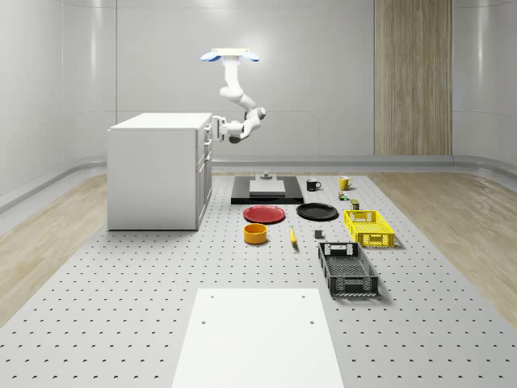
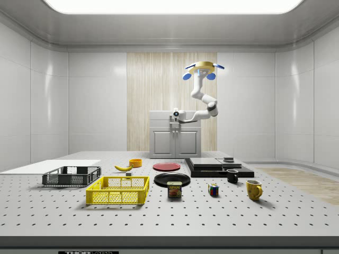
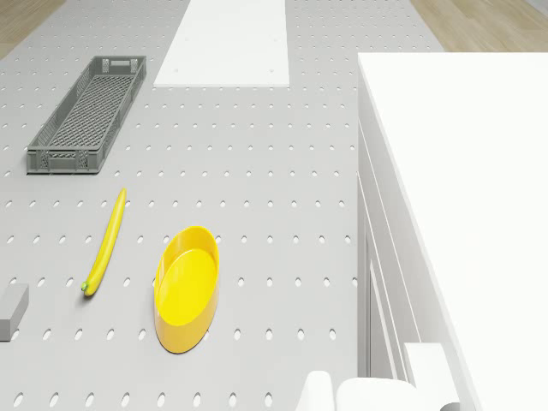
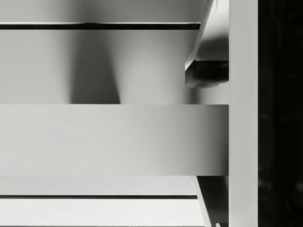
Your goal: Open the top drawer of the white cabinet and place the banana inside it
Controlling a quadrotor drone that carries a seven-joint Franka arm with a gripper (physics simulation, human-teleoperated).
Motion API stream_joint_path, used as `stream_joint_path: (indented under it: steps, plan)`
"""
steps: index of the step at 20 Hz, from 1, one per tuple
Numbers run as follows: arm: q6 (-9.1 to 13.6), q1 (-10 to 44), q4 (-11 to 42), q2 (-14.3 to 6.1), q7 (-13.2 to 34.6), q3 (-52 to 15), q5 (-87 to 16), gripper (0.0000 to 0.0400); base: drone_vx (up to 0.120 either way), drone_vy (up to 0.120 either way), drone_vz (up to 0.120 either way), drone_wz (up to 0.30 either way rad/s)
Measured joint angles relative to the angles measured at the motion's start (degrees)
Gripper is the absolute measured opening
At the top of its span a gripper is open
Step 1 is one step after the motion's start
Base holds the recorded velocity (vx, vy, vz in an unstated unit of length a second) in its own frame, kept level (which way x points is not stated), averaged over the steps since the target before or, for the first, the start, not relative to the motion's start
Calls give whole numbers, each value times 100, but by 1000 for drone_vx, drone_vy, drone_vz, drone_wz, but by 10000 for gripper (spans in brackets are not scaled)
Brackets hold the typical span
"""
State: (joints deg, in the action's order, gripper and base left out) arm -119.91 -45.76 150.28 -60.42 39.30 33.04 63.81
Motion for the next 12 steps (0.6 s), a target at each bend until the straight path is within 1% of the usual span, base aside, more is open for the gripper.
stream_joint_path:
  steps: [1, 2, 4, 7, 9, 10, 11, 12]
  plan:
    - [17, 21, -3, 12, 7, -14, 16, 151, 0, 0, 0, 0]
    - [52, 54, 29, 95, -345, 8, 120, 141, 0, 0, 0, 0]
    - [119, 129, 9, 103, -237, -32, 132, 127, 0, 0, 0, 0]
    - [245, 231, -21, 60, 73, 6, -1, 137, 0, 0, 0, 0]
    - [346, 299, -41, 23, 153, 65, -114, 143, 0, 0, 0, 0]
    - [404, 336, -12, 69, -148, 132, -96, 137, 0, 0, 0, 0]
    - [489, 404, -24, 96, -170, 148, -103, 140, 0, 0, 0, 0]
    - [549, 448, -43, 76, -116, 169, -144, 132, 0, 0, 0, 0]
